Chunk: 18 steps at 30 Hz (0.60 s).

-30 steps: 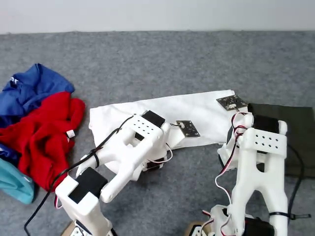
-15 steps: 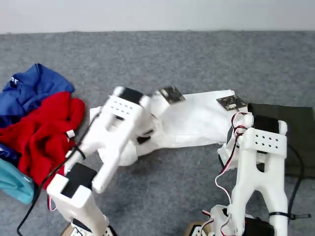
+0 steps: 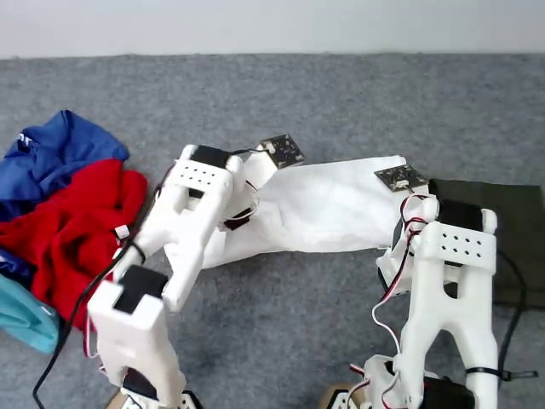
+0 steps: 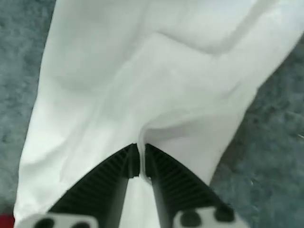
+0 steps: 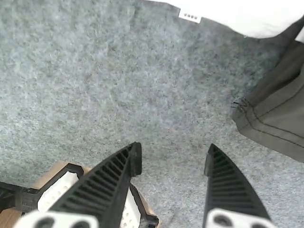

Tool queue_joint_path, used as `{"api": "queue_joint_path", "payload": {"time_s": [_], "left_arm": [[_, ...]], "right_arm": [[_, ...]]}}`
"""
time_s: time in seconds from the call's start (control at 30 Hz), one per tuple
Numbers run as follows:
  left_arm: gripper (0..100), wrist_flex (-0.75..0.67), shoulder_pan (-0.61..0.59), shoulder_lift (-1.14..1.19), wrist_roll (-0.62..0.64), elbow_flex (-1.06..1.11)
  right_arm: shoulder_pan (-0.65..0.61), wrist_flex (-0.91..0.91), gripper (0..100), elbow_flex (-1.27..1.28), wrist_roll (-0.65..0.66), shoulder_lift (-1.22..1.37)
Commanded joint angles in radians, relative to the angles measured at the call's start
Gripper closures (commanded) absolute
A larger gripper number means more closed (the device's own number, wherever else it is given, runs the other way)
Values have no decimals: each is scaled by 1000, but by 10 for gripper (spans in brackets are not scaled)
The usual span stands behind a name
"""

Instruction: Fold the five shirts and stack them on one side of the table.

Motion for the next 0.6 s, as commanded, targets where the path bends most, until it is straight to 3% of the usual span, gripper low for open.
{"api": "queue_joint_path", "payload": {"time_s": [0.0,0.23,0.43,0.57], "left_arm": [[963,-15,-3,40,-12,-97],[962,8,-5,127,-12,-246],[959,187,5,129,-12,-282],[916,199,-32,130,-12,-298]], "right_arm": [[-15,-13,775,-3,-9,-24],[-15,-15,775,-3,-9,-24],[-15,-13,775,-3,-9,-24],[-15,-8,775,-3,-9,-24]]}}
